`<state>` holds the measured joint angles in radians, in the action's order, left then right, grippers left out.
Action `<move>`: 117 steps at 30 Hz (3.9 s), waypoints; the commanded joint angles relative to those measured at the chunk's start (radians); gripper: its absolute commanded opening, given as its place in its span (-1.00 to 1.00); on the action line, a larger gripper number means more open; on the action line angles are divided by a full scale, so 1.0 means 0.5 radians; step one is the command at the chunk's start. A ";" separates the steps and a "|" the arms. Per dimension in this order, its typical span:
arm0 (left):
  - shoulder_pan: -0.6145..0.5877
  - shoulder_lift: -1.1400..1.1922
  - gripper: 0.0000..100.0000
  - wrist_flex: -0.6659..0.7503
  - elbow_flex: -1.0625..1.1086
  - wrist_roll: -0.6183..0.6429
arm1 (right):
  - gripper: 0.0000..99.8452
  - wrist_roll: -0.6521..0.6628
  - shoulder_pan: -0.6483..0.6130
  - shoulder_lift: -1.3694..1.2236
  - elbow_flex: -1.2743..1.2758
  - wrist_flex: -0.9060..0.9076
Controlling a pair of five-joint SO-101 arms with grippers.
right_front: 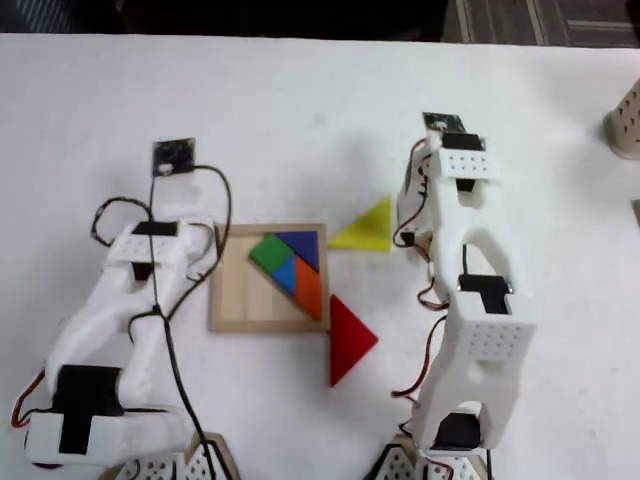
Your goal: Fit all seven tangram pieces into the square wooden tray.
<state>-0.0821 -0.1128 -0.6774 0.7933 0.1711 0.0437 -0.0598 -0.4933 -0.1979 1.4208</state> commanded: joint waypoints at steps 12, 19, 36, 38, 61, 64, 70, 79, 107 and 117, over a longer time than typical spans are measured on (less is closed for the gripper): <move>-0.637 -0.097 -0.95 0.350 -0.006 -0.018 | -0.88 0.193 -1.088 0.603 -0.028 -0.149; -0.775 -0.109 -0.95 0.307 0.055 -0.021 | -0.88 1.227 -1.475 0.508 -0.018 -0.226; -0.784 -0.112 -0.95 0.316 0.049 -0.193 | -0.52 2.001 -1.484 0.155 -0.031 -0.278; -0.784 -0.112 -0.95 0.316 0.049 -0.193 | -0.54 2.001 -1.478 0.167 -0.031 -0.265; -0.232 -0.738 -0.95 -0.086 0.393 -0.209 | -0.97 0.733 -0.683 1.493 1.384 -0.493; -0.066 -1.091 -0.96 -0.104 0.647 -0.264 | -0.97 0.730 -0.585 1.680 1.755 -0.756; 0.265 -2.015 -0.96 -0.420 1.086 -0.635 | -0.97 0.730 -0.440 1.889 2.059 -0.901; 0.606 -1.935 -0.95 -0.512 1.046 -0.239 | -0.97 0.727 -0.358 1.788 2.007 -0.925; 0.634 -0.787 -0.95 0.110 0.583 -0.034 | -0.96 0.727 -0.358 1.775 2.010 -0.925; 0.628 -0.609 -0.95 0.123 0.519 -0.034 | -0.96 0.727 -0.358 1.775 2.010 -0.925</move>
<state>0.2401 -0.4273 -0.6314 1.1185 0.1450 0.4150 -0.2470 0.3890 0.8332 0.9697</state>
